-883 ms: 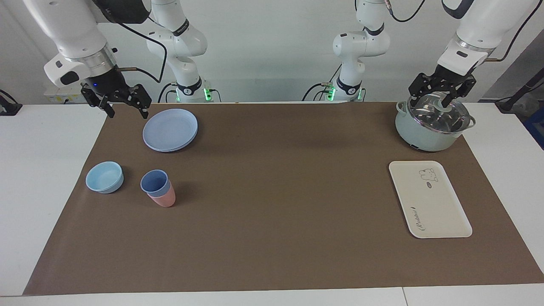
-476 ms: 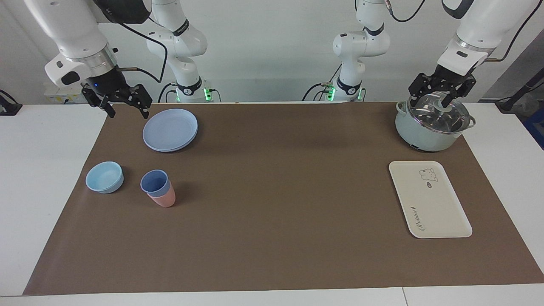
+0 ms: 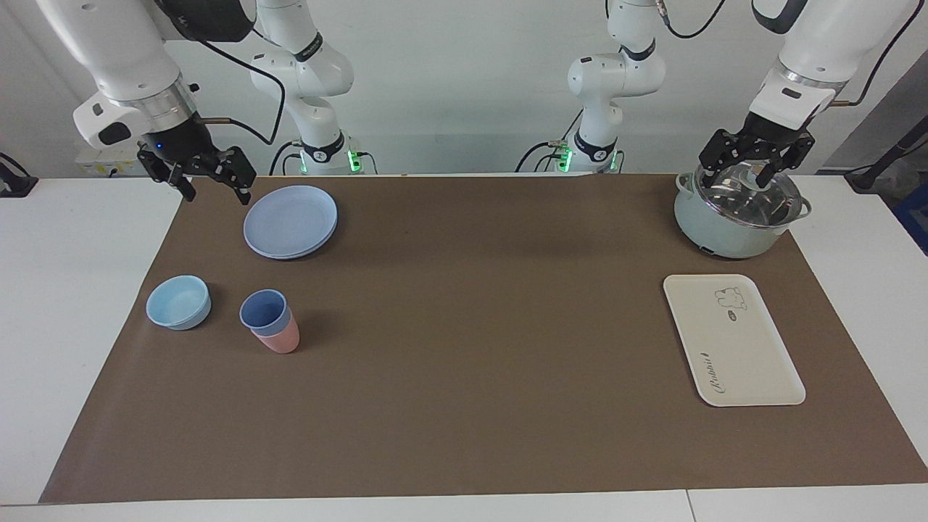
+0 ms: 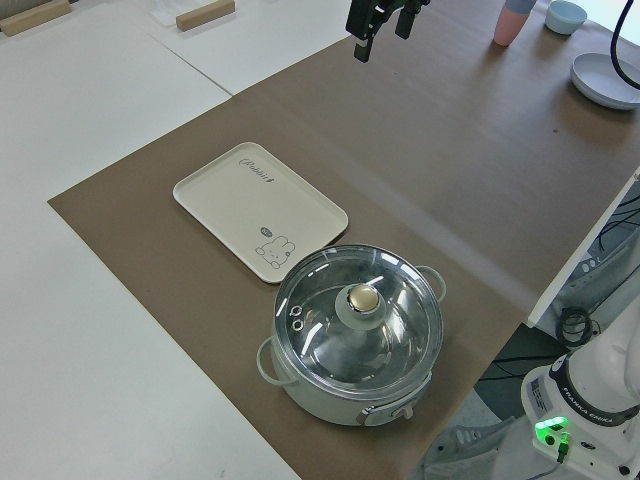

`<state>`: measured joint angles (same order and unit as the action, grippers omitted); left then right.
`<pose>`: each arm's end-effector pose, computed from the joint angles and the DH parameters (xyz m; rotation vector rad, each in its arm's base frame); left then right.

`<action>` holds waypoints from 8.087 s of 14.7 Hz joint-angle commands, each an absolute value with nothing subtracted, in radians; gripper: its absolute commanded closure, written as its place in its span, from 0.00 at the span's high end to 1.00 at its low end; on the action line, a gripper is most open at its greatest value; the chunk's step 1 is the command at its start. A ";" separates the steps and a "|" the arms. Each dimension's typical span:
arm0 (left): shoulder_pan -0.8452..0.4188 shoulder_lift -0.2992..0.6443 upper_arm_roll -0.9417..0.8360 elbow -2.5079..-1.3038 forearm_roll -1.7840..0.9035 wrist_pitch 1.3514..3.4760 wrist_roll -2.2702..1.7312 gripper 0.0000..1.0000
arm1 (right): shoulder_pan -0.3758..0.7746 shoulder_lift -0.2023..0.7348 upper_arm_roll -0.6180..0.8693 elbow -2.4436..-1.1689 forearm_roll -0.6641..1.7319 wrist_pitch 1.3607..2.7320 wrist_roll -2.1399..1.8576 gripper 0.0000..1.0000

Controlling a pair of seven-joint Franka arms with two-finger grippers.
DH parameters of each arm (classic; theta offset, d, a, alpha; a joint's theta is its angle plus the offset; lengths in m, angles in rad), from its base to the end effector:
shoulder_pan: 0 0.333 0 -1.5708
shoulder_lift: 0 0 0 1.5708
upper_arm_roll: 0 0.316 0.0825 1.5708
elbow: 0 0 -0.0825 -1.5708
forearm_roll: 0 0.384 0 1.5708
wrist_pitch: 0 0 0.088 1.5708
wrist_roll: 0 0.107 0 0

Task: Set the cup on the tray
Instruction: 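Reach the right gripper over the blue cup nested in the pink cup, then grasp the blue cup rim with the right gripper and lift it out, then carry the blue cup with the right gripper while the left gripper approaches, then grasp the blue cup with the left gripper while the right gripper releases, then carry the blue cup over the tray while the right gripper returns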

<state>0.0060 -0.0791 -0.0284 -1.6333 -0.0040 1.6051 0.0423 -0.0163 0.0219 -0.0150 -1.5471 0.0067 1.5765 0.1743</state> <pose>0.5330 -0.0130 0.6410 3.1377 -0.1014 0.0799 0.5618 -0.0168 0.6240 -3.1181 0.3217 -0.0110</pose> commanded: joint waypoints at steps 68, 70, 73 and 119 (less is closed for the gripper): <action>-0.591 -0.123 -0.049 -1.972 -0.074 2.213 -1.008 1.00 | 0.431 0.316 -0.009 -1.681 0.637 2.103 1.502 0.00; -0.589 -0.109 -0.049 -1.979 -0.074 2.261 -1.017 0.99 | 0.431 0.316 -0.008 -1.681 0.637 2.115 1.502 0.00; -0.577 -0.051 -0.048 -1.971 -0.127 2.373 -1.032 0.98 | 0.431 0.316 -0.008 -1.681 0.637 2.117 1.500 0.00; -0.143 -0.113 -0.021 -1.753 -0.147 1.817 -0.535 0.00 | -0.043 0.305 -0.011 -1.853 0.857 2.122 1.342 0.00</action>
<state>-0.2665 -0.0586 -0.0098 -1.6589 -0.1146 1.7882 -0.6933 0.0100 0.3373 -0.0236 -1.7929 0.8205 2.1343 1.3661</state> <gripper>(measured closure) 0.960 0.194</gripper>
